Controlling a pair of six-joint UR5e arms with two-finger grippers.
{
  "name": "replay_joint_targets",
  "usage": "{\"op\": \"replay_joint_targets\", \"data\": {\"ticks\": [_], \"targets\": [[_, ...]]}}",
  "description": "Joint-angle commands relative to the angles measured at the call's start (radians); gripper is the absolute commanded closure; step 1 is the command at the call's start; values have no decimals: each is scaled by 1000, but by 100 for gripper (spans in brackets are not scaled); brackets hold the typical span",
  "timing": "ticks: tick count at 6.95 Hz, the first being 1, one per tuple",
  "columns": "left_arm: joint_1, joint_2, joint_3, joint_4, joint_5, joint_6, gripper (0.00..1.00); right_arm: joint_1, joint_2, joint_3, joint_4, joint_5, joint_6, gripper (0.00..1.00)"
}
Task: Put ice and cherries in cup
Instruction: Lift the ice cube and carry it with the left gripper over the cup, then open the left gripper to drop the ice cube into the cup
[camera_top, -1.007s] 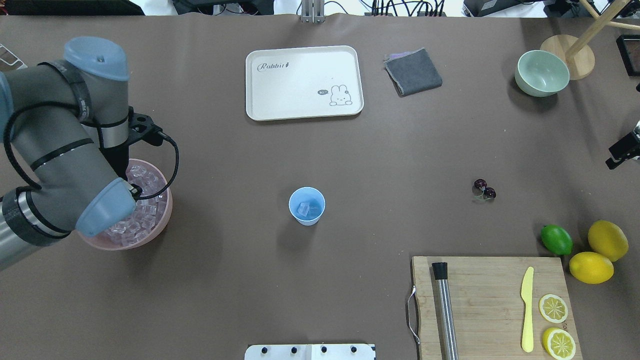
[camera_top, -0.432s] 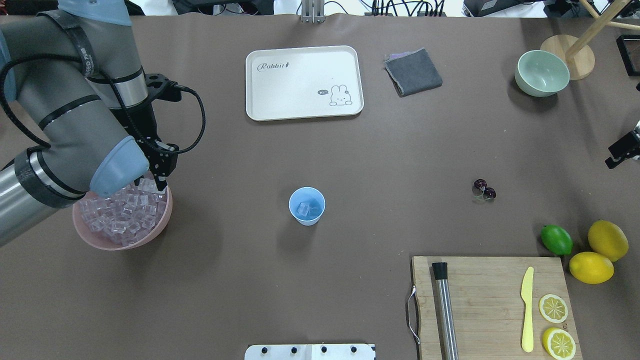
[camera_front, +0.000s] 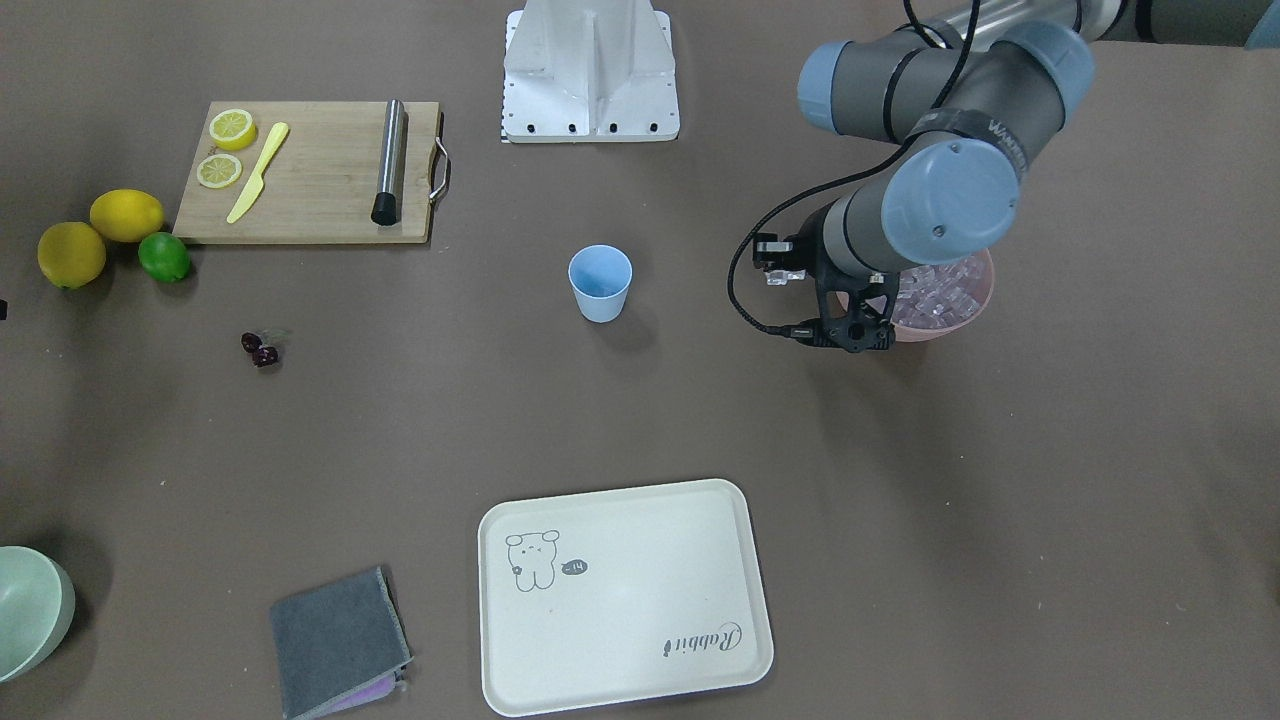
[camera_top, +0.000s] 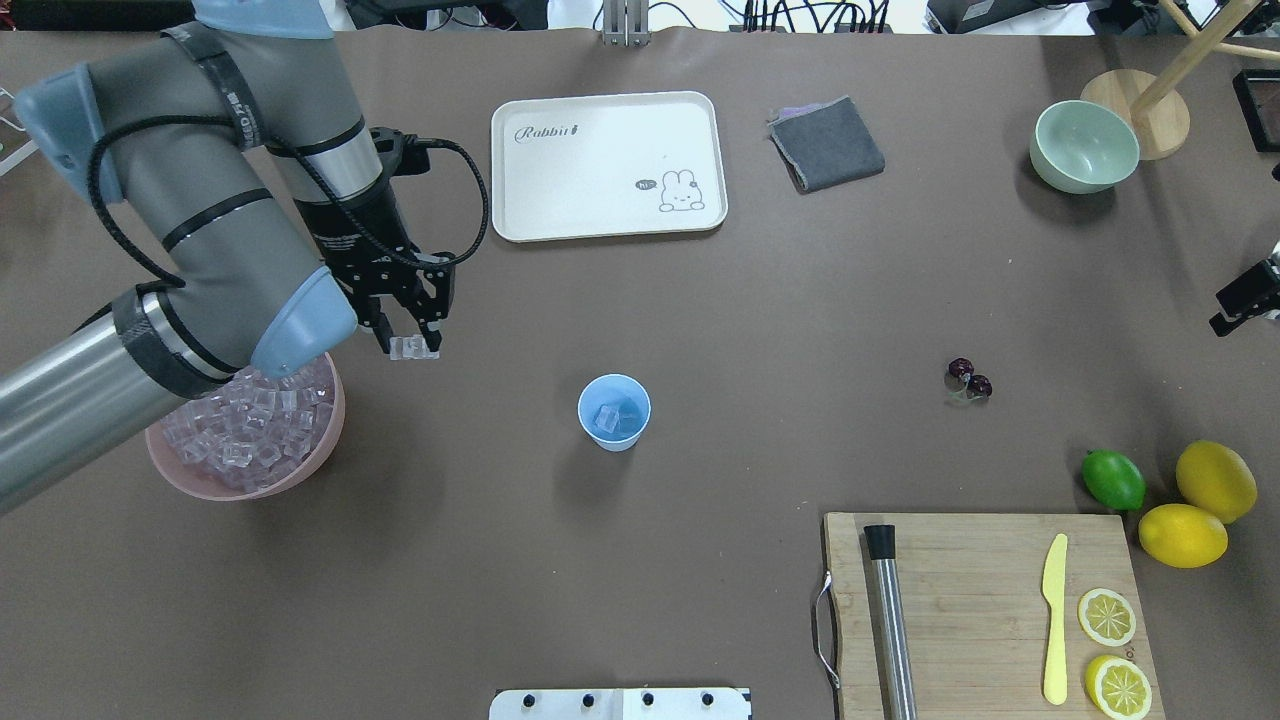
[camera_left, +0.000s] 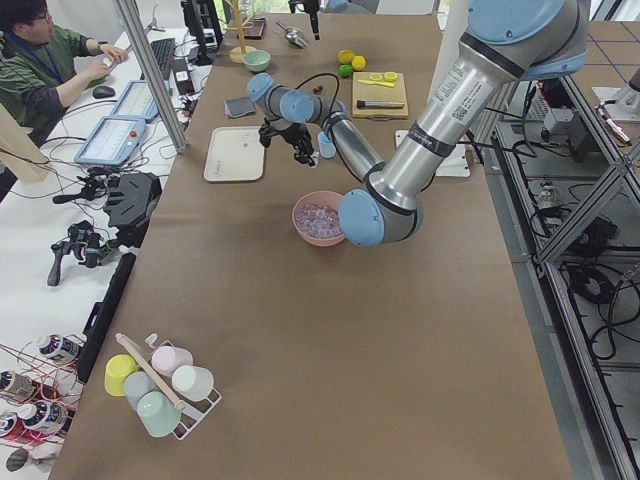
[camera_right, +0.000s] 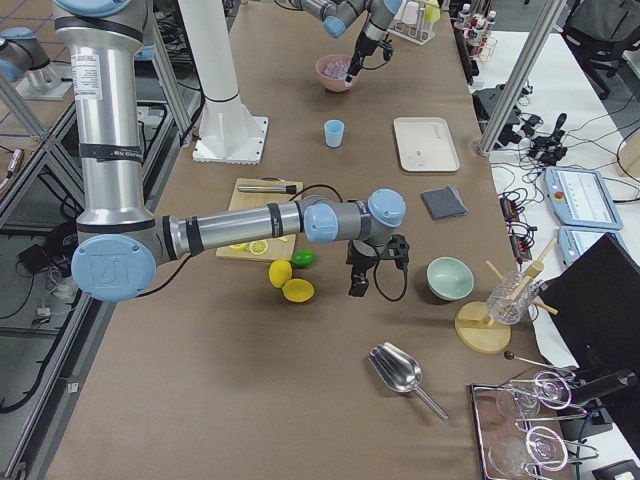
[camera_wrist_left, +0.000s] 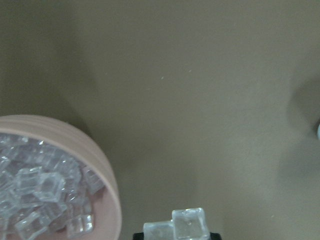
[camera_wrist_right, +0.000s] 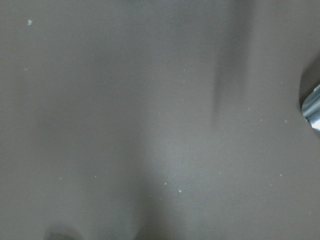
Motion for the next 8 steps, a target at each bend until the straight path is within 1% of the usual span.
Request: {"op": "replay_joint_targets", "data": {"ticks": [1,2,5,6,8], "targets": [[25,-85,131,-191,-32,-202,89,0,-1,6,0,0,4,0],[45,-115,174,-273,-34,-291,89,0,-1,6,0,0,4,0],[153,-140,190,-446,-32,-517,90,-5,0,6,0,0,5,0],[182,-139,191,-470,-29,-531,90,-5,-1,6,0,0,4,0],[182,-149,199,-474,-28,-534,90,-5,-1,6,0,0,4,0]]}}
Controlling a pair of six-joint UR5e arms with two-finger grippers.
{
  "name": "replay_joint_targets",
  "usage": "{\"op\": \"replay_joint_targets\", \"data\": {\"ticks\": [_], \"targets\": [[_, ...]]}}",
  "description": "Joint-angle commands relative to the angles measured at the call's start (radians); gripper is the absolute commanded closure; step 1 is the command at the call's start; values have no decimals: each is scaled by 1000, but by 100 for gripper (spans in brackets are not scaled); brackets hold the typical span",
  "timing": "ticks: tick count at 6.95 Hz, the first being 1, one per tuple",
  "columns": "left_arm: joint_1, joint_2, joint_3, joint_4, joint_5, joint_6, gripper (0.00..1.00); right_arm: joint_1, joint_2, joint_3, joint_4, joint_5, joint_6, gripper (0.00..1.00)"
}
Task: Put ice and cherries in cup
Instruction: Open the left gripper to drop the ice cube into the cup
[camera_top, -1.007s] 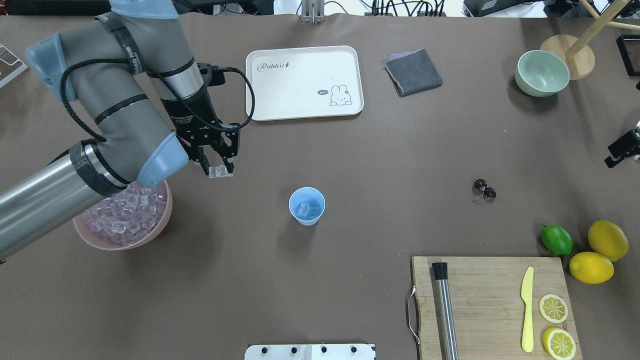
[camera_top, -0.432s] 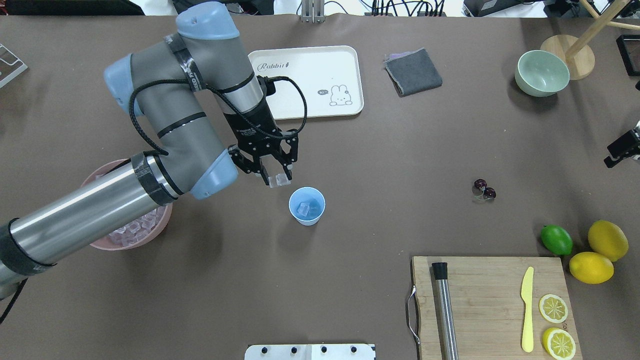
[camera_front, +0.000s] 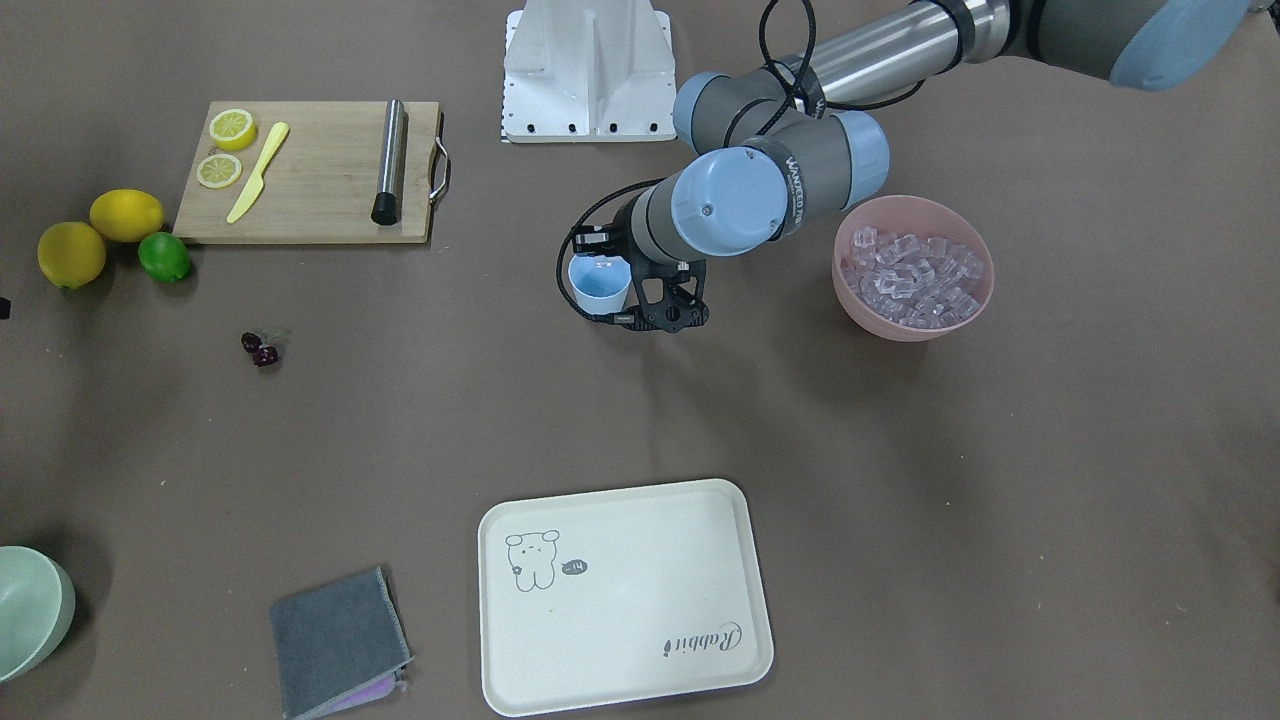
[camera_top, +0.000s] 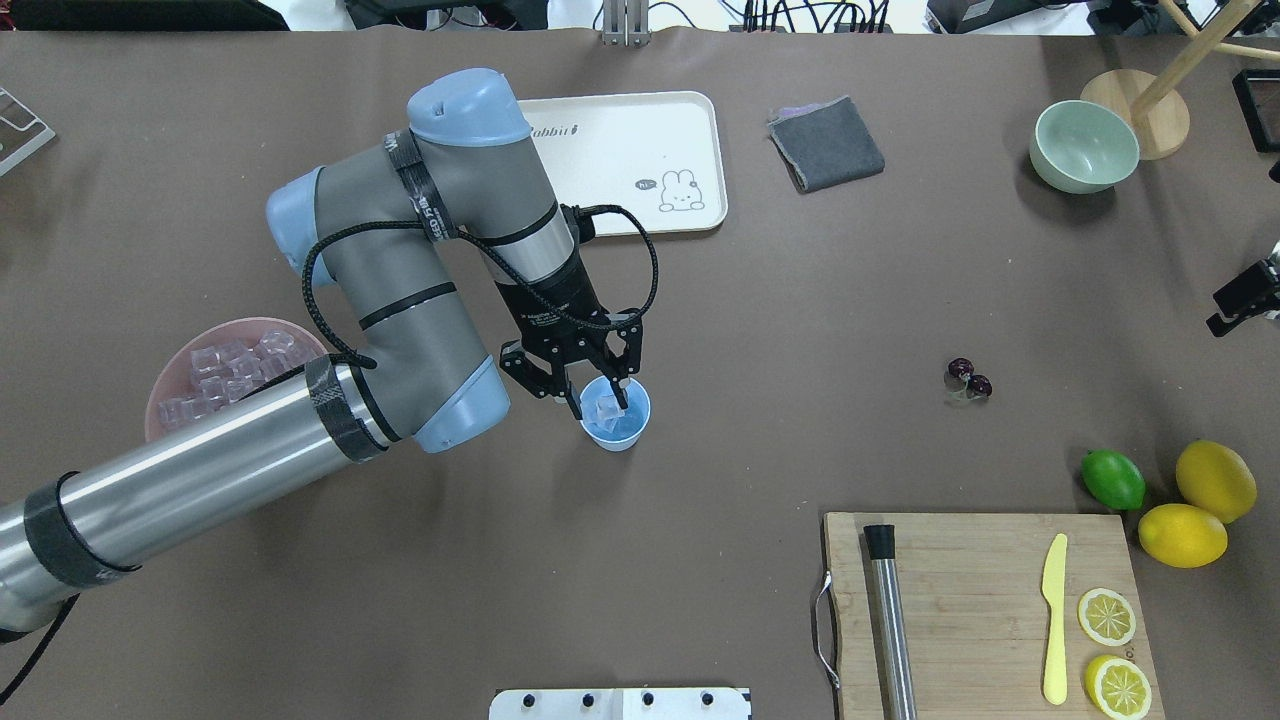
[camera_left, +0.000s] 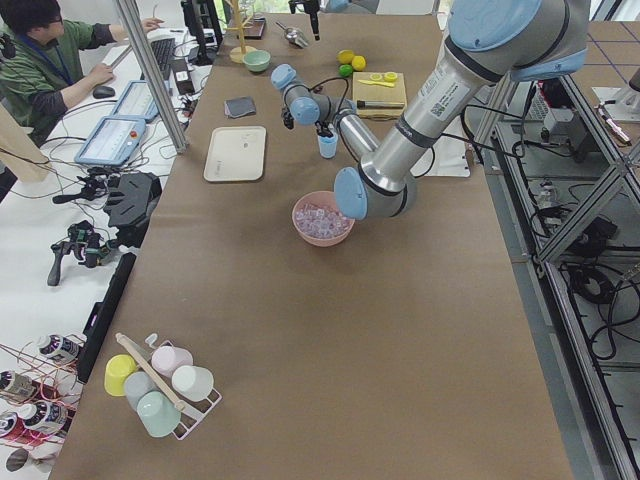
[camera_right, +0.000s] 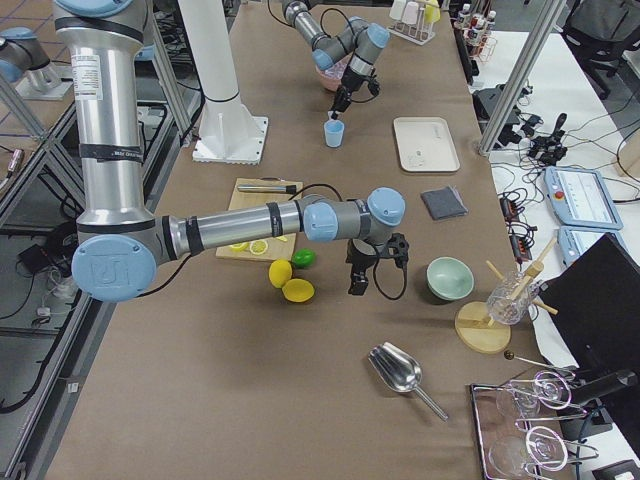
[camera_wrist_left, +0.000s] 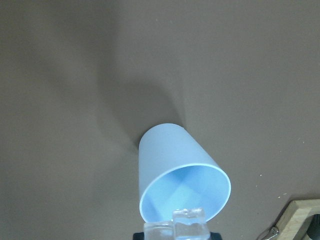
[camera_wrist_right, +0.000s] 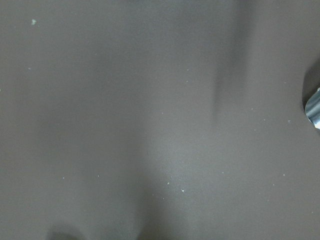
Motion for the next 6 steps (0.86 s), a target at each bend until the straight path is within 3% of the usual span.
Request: {"op": "replay_joint_targets", "data": {"ticks": [1,2,3,4,5,6], "targets": [[4,-17,20,-8,3,-6,89,0,0,0,0,0,0,0],[4,-32,43,-22,5,-6,87,0,0,0,0,0,0,0],[6,-35,57,-60,6,-8,67,0,0,0,0,0,0,0],[6,-34,57,-73,6,-2,30,0,0,0,0,0,0,0],[5,-32,52,-73,5,2,3,0,0,0,0,0,0,0],[4,-29,49,-73,5,2,3,0,0,0,0,0,0,0]]}}
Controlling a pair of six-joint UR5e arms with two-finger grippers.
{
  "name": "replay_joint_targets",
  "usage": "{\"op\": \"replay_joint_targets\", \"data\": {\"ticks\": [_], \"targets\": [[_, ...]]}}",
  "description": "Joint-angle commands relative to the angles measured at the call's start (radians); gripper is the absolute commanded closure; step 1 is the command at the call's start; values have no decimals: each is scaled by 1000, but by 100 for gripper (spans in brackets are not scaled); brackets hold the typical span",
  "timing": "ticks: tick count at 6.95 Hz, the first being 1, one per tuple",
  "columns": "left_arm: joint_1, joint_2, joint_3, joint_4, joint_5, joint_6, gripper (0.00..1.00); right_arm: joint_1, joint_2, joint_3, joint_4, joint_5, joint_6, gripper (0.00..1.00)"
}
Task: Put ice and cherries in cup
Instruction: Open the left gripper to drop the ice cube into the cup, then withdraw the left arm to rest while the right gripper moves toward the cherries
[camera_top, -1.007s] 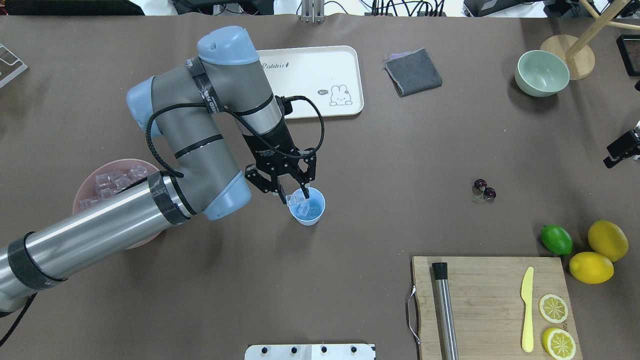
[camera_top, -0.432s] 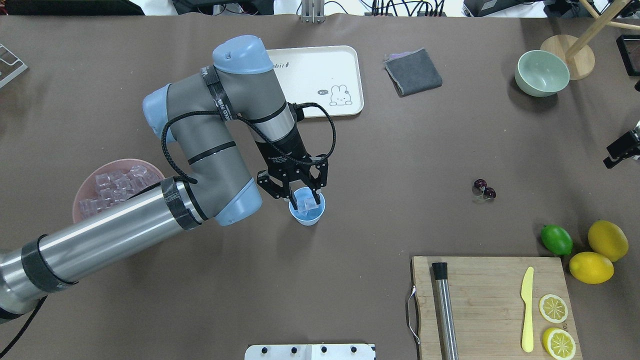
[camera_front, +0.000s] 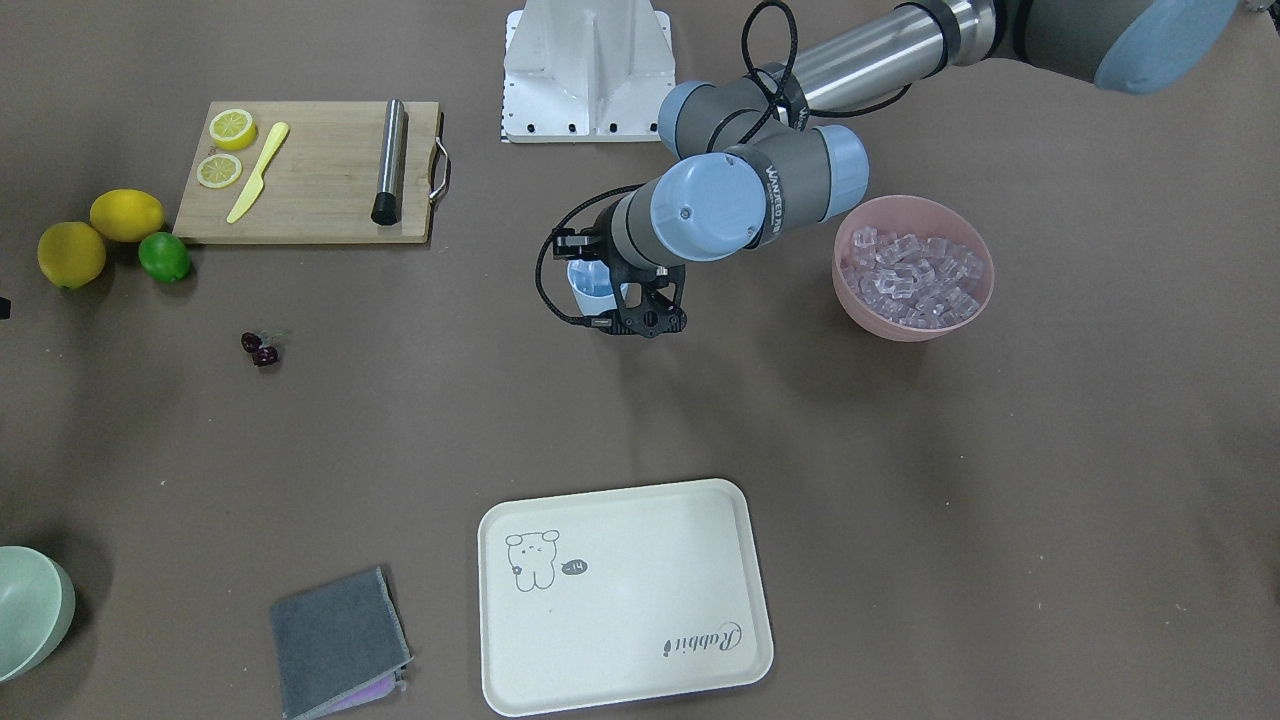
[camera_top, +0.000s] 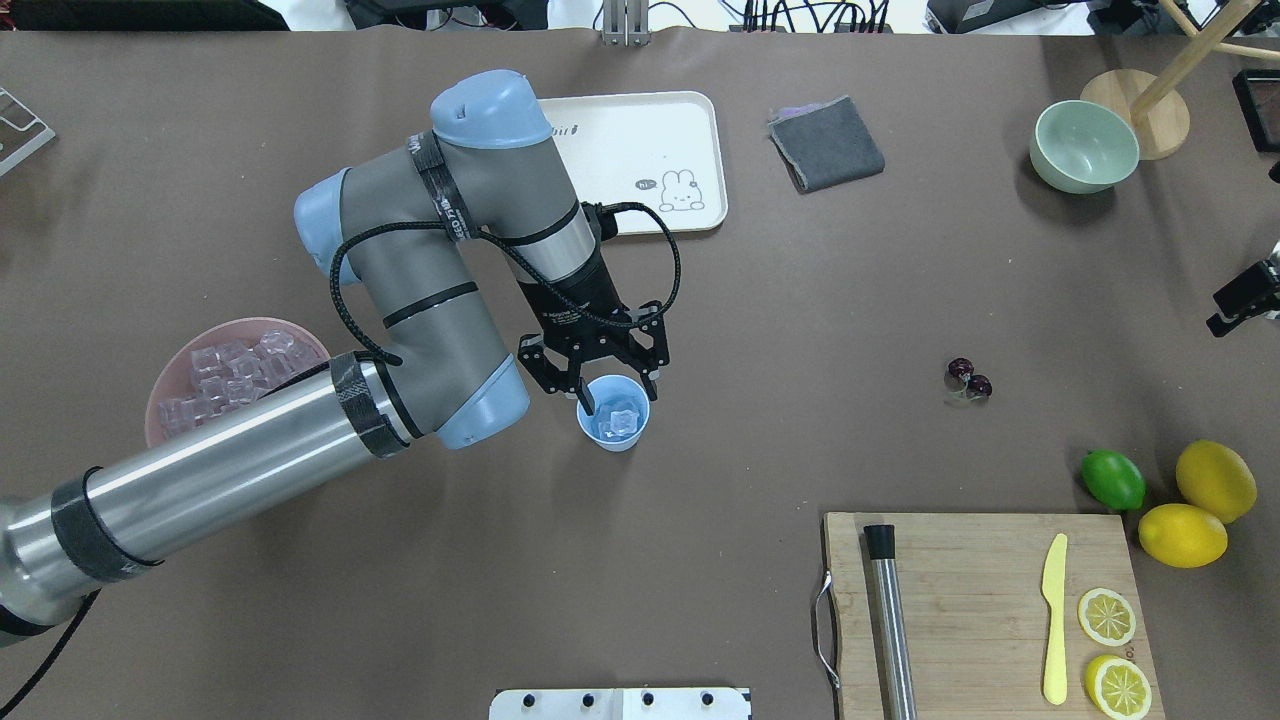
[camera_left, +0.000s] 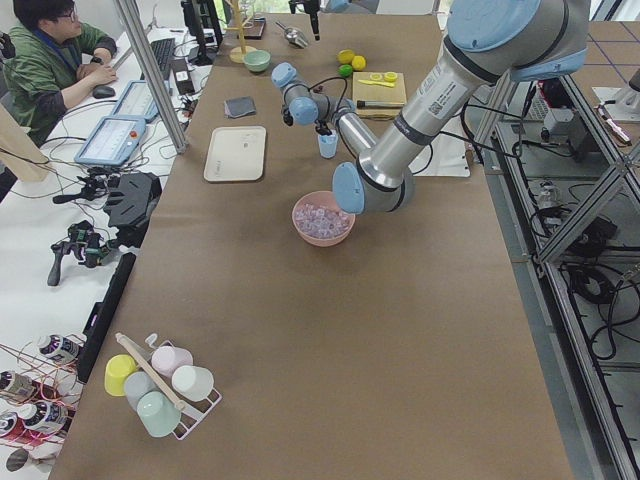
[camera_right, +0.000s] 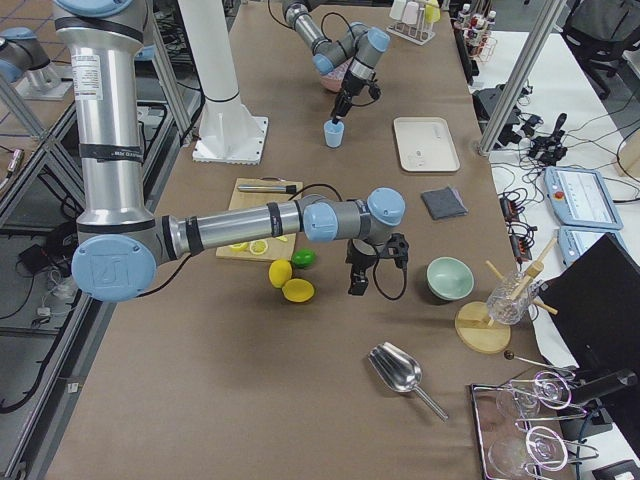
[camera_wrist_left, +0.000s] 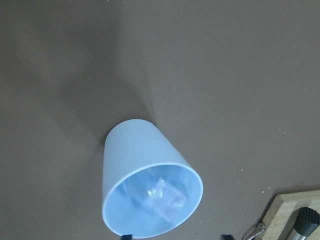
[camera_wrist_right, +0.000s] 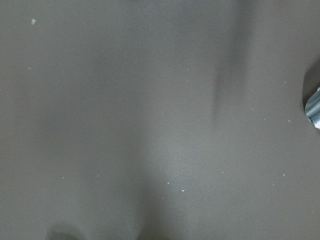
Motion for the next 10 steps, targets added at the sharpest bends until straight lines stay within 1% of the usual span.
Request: {"op": "replay_joint_targets", "data": {"ticks": [1,2,3,4,5,6,7,8,9,10], "targets": [[-4,4,-6,-3,0,2,3,0,0,0,0,0,1,0],[-14,9,-7,0,0,2,3,0,0,0,0,0,2,0],[-51,37,-21,3,-3,2,3,-2,2,0,0,0,3,0],[-112,111,-73,6,0,6,4,-2,6,6,0,0,20,0],[-173,155,-89,10,16,44,4,-26,18,8,2,0,26,0],[-256,174,-90,34,32,111,4,-52,47,11,2,3,47,0],[-333,186,-93,89,56,221,4,-67,64,30,2,5,92,0],[-381,190,-112,203,125,365,4,-98,93,43,2,3,179,0],[-427,229,-163,340,207,567,4,-119,128,46,2,2,239,0],[-497,302,-225,429,263,835,4,-145,159,51,2,-3,297,0]]}}
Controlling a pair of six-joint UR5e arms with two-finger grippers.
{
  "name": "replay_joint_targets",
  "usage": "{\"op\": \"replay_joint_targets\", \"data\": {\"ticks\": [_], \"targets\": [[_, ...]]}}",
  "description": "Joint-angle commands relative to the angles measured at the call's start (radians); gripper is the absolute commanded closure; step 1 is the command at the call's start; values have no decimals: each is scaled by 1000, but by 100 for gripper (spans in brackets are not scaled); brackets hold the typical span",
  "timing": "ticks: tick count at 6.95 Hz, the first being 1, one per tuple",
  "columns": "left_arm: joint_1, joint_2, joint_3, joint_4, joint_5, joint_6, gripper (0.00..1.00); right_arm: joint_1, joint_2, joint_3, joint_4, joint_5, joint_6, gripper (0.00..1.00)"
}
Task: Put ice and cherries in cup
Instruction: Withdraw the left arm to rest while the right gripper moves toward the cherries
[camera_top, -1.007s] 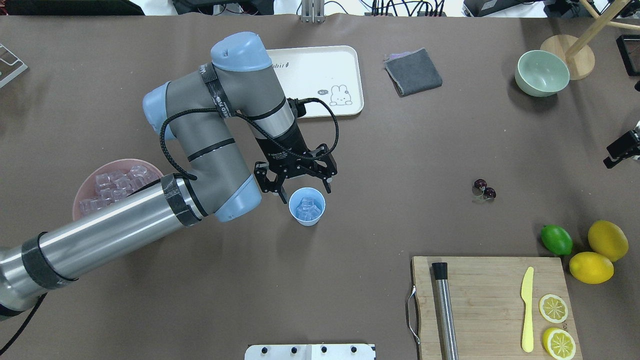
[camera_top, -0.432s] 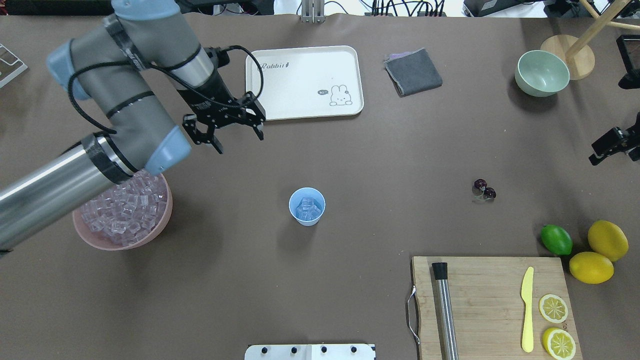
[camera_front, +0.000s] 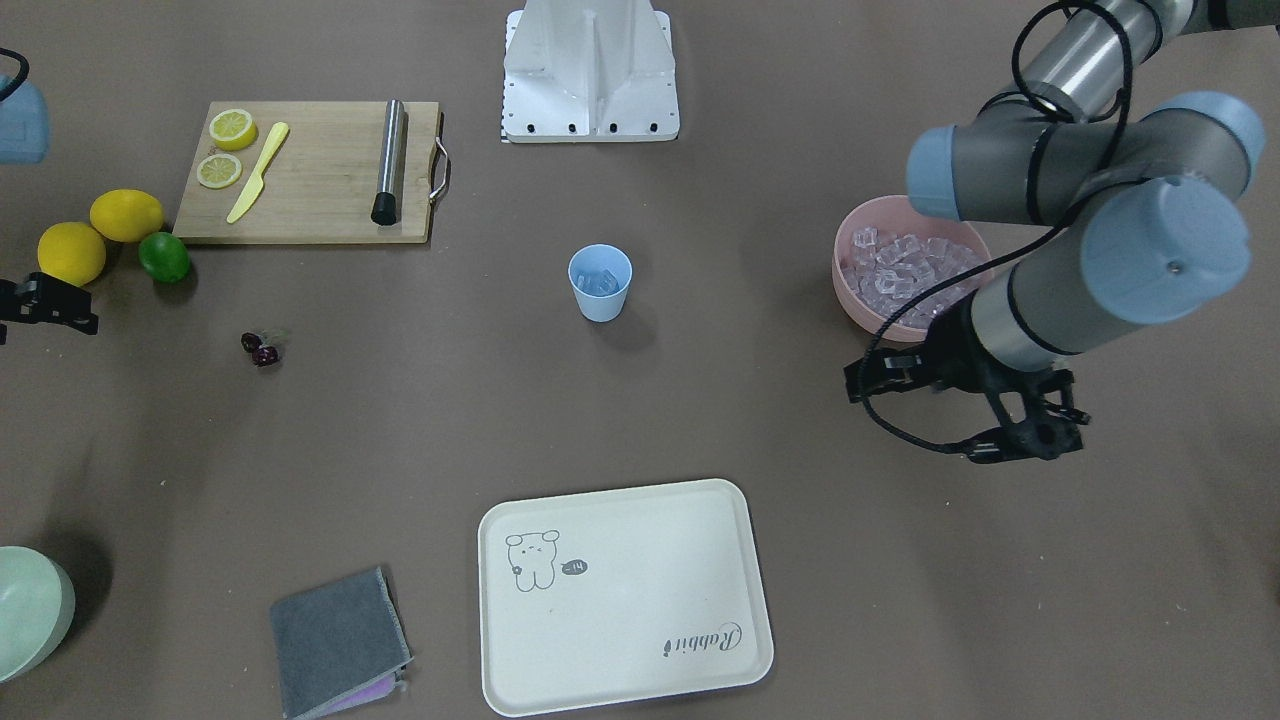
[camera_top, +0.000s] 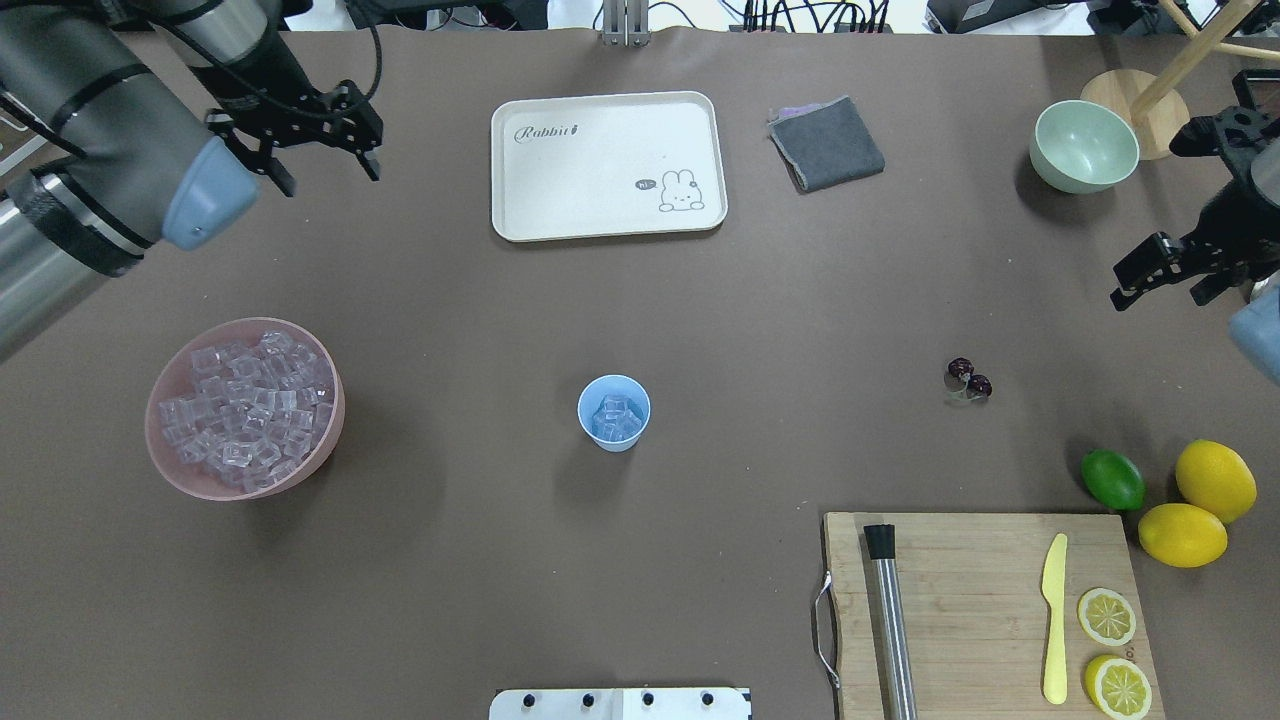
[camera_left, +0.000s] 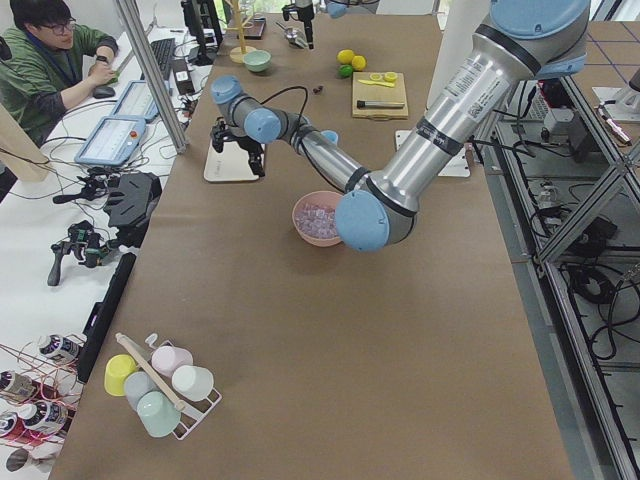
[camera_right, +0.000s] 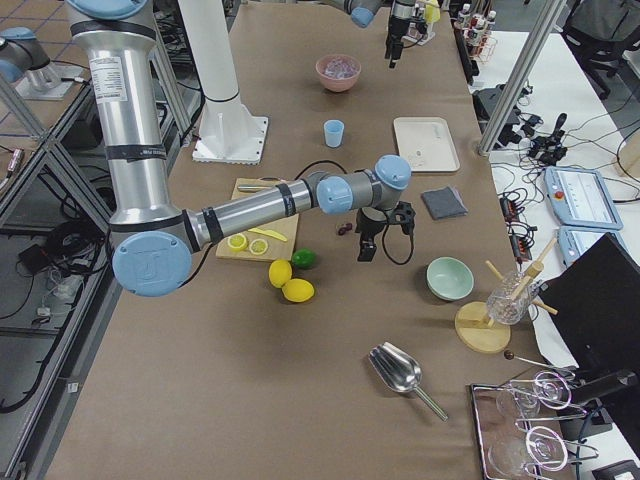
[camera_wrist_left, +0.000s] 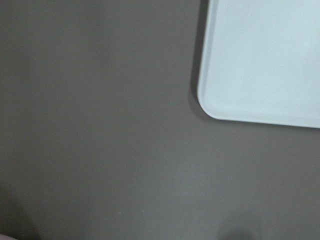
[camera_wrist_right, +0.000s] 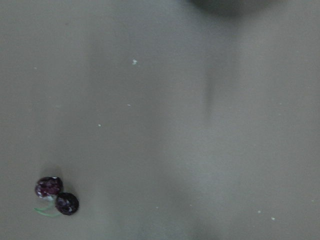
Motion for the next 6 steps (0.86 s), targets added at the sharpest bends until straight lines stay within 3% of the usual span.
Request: {"op": "replay_joint_targets", "data": {"ticks": [1,3,4,6], "targets": [[-165,135,-74,140,81,492,4,-54,56,7,2,-9,102,0],[-338,288,-70,138,84,862,4,-143,113,5,0,-70,225,0],[-403,351,-68,137,137,1011,3,-183,125,5,2,-94,270,0],[-463,442,-64,132,153,1147,3,-212,163,-2,0,-110,272,0]]}}
